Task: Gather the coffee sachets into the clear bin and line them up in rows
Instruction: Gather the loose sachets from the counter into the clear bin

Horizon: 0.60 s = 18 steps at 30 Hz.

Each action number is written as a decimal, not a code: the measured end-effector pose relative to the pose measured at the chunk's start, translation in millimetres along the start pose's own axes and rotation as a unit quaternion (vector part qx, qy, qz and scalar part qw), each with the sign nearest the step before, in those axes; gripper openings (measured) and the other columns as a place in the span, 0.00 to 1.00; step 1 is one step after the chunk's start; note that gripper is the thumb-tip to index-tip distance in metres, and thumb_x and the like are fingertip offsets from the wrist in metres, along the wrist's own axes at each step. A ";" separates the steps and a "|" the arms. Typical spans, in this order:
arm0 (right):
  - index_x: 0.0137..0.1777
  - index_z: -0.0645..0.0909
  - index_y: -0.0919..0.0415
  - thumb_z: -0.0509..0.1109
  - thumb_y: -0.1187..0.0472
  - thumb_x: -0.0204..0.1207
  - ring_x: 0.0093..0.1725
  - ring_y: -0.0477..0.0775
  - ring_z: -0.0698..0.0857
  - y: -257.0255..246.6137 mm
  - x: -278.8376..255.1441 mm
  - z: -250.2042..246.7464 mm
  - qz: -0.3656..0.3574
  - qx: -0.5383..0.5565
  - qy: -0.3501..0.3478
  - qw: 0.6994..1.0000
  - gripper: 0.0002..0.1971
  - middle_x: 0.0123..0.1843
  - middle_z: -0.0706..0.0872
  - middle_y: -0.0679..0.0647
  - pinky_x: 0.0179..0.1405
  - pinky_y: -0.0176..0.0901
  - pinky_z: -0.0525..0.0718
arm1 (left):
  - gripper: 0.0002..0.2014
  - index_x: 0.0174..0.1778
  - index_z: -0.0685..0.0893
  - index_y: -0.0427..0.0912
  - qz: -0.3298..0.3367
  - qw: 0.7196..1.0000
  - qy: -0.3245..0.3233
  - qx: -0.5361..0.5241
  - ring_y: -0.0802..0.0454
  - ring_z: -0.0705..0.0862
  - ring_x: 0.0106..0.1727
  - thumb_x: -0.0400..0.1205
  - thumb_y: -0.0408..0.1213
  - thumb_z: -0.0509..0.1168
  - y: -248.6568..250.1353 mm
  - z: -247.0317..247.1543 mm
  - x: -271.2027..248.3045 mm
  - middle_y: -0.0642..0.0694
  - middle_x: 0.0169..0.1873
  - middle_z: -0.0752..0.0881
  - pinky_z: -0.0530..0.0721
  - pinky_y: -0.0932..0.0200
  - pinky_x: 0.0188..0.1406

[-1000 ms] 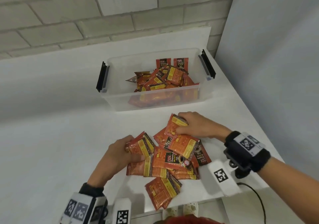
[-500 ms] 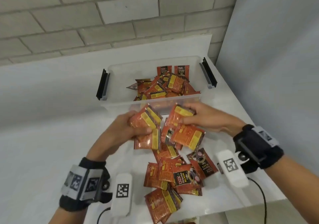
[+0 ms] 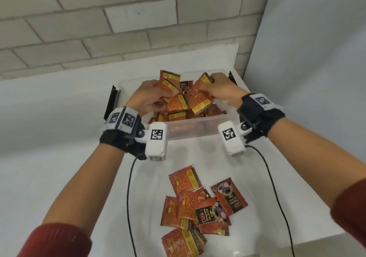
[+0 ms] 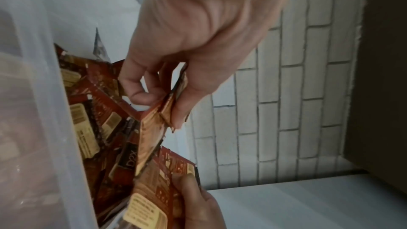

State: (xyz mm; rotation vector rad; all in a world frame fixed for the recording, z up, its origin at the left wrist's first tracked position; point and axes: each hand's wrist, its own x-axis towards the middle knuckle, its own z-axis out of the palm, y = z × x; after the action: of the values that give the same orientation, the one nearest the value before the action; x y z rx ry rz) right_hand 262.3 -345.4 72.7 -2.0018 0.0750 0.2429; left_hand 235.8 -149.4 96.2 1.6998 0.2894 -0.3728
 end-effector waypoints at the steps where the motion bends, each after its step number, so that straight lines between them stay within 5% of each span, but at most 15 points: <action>1: 0.53 0.79 0.67 0.72 0.63 0.77 0.39 0.53 0.87 2.2 3.2 3.7 0.006 -0.004 0.003 1.000 0.09 0.44 0.87 0.57 0.29 0.34 0.84 | 0.14 0.53 0.80 0.40 -0.010 1.000 0.000 0.003 0.54 0.88 0.41 0.75 0.26 0.73 -0.8 3.4 4.5 0.47 0.41 0.88 0.87 0.59 0.32; 3: 0.53 0.77 0.67 0.71 0.65 0.78 0.38 0.51 0.85 5.9 8.8 9.8 0.011 -0.013 0.011 1.000 0.08 0.42 0.84 0.55 0.23 0.30 0.80 | 0.16 0.55 0.79 0.40 -0.020 1.000 0.008 0.010 0.53 0.87 0.39 0.75 0.23 0.73 -3.5 8.2 12.0 0.47 0.41 0.88 0.85 0.62 0.24; 6: 0.62 0.72 0.67 0.73 0.68 0.76 0.50 0.56 0.84 9.6 16.5 11.2 0.014 -0.053 0.013 0.998 0.18 0.50 0.81 0.57 0.35 0.36 0.83 | 0.30 0.68 0.73 0.41 -0.015 1.000 0.015 0.017 0.50 0.87 0.44 0.73 0.17 0.71 -7.1 11.7 20.4 0.45 0.46 0.86 0.84 0.62 0.21; 9: 0.73 0.62 0.66 0.78 0.70 0.71 0.60 0.60 0.80 13.3 23.0 10.8 0.011 -0.038 0.018 0.999 0.35 0.54 0.74 0.54 0.50 0.48 0.84 | 0.49 0.82 0.56 0.45 -0.018 0.999 0.011 0.047 0.40 0.84 0.58 0.70 0.13 0.71 -8.7 10.1 25.9 0.42 0.57 0.82 0.88 0.49 0.34; 11: 0.75 0.60 0.64 0.80 0.67 0.69 0.63 0.55 0.74 14.0 23.3 9.5 0.009 -0.041 0.019 0.999 0.40 0.59 0.71 0.53 0.55 0.45 0.79 | 0.58 0.85 0.44 0.50 -0.029 0.996 0.006 0.090 0.38 0.82 0.63 0.68 0.15 0.74 -8.0 7.3 26.5 0.41 0.69 0.77 0.87 0.40 0.50; 13: 0.78 0.58 0.62 0.82 0.62 0.68 0.67 0.55 0.72 15.5 23.1 6.2 0.001 -0.058 0.016 0.998 0.44 0.66 0.71 0.55 0.61 0.45 0.77 | 0.60 0.85 0.42 0.51 -0.030 0.990 0.006 0.140 0.37 0.77 0.69 0.68 0.18 0.75 -6.4 4.9 25.2 0.40 0.78 0.69 0.83 0.38 0.61; 15: 0.79 0.59 0.62 0.83 0.59 0.67 0.72 0.58 0.71 14.8 18.8 1.6 -0.018 -0.093 0.021 0.995 0.45 0.74 0.69 0.58 0.63 0.43 0.74 | 0.56 0.85 0.45 0.49 -0.015 0.982 0.019 0.186 0.36 0.72 0.74 0.71 0.21 0.75 -5.8 4.1 19.0 0.41 0.80 0.64 0.81 0.45 0.61; 18: 0.72 0.71 0.60 0.80 0.58 0.71 0.71 0.55 0.73 8.9 0.4 -6.4 -0.070 -0.155 0.035 0.985 0.32 0.72 0.74 0.57 0.58 0.38 0.71 | 0.48 0.83 0.58 0.48 0.046 0.967 0.061 0.244 0.39 0.69 0.76 0.70 0.25 0.77 -7.5 2.5 4.0 0.39 0.79 0.64 0.77 0.51 0.63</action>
State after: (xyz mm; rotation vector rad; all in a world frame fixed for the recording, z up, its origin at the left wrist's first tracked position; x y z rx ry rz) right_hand 262.1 -355.0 67.3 -2.3141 -0.0622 0.0966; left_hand 236.3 -150.8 87.4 2.2186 0.2185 -0.2840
